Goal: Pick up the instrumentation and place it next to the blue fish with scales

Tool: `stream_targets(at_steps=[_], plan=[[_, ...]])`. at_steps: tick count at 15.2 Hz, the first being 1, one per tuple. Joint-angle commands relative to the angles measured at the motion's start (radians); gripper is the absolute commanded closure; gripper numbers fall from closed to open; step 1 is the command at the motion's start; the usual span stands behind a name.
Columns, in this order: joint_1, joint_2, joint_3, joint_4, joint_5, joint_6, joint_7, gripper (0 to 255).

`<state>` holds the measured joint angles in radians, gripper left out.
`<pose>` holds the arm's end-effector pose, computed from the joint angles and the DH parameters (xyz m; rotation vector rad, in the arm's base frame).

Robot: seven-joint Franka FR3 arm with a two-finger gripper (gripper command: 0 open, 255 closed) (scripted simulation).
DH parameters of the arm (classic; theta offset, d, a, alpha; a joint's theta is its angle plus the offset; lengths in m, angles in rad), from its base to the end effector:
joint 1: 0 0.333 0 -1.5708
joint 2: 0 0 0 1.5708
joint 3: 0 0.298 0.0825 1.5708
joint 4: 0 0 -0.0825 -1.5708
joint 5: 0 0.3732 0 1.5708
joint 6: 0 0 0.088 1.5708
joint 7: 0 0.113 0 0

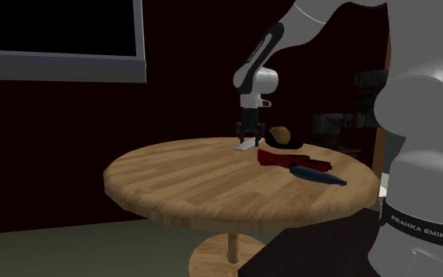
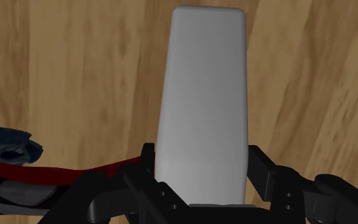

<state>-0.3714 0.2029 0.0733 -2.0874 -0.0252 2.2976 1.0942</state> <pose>0.5395 -0.1670 0.3123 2.4252 -1.9958 0.0140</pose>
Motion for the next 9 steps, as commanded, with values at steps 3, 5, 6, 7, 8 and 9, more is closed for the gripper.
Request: stream_targets(at_steps=[3, 5, 6, 7, 8, 9], plan=[[-0.061, -0.011, -0.036, -0.006, 0.011, -0.004, -0.105, 255], [-0.09, -0.008, -0.054, -0.001, 0.016, -0.006, -0.155, 255], [-0.104, -0.005, -0.063, 0.003, 0.019, -0.007, -0.179, 255], [-0.118, -0.002, -0.072, 0.008, 0.021, -0.008, -0.204, 255], [-0.133, 0.003, -0.08, 0.014, 0.024, -0.01, -0.228, 255], [-0.147, 0.008, -0.089, 0.021, 0.026, -0.012, -0.252, 255]])
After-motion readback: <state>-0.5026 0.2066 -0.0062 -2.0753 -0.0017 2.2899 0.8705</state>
